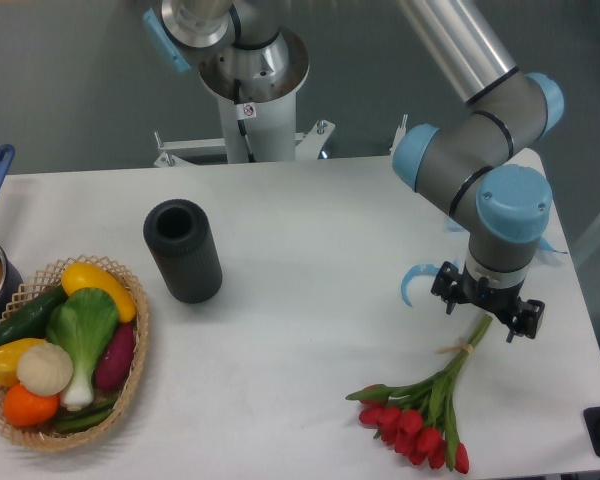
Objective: Pick up the flowers from the table
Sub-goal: 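Lower the open gripper onto the green stems of the red tulips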
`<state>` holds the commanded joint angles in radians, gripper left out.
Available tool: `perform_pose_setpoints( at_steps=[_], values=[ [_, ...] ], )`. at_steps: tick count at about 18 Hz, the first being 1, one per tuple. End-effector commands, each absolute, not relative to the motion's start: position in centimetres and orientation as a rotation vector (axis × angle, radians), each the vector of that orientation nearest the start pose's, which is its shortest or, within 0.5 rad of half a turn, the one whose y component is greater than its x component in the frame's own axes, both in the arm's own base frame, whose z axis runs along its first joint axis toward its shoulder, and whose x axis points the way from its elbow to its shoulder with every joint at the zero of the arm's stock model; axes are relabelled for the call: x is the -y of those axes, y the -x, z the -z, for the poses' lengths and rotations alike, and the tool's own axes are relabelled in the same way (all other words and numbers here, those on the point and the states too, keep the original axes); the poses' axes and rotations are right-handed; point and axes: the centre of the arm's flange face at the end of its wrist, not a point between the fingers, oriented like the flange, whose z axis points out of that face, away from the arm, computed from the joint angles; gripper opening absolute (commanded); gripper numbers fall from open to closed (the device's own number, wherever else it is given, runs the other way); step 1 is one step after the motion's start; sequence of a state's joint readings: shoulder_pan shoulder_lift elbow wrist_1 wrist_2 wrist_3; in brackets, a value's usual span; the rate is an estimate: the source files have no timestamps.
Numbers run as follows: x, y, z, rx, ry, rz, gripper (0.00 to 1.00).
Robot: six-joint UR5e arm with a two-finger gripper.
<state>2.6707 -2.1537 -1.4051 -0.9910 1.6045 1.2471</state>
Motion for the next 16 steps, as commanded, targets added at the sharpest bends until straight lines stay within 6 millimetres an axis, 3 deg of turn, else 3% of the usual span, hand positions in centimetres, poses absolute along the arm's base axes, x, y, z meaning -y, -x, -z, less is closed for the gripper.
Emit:
perform_pose_setpoints(
  at_steps=[4,8,13,16],
  values=[
    [-45.4,56.5,-27.0,-0.211,3.064,-0.312,1.0],
    [-46.9,56.0,-25.4,-0.058,3.048,-0.319,1.0],
    [-46.5,54.8,-23.3,-0.016,2.987,-0.426,1.0],
    [-46.3,54.4,-22.1,-0.029,3.001,-0.395,1.0]
  ],
)
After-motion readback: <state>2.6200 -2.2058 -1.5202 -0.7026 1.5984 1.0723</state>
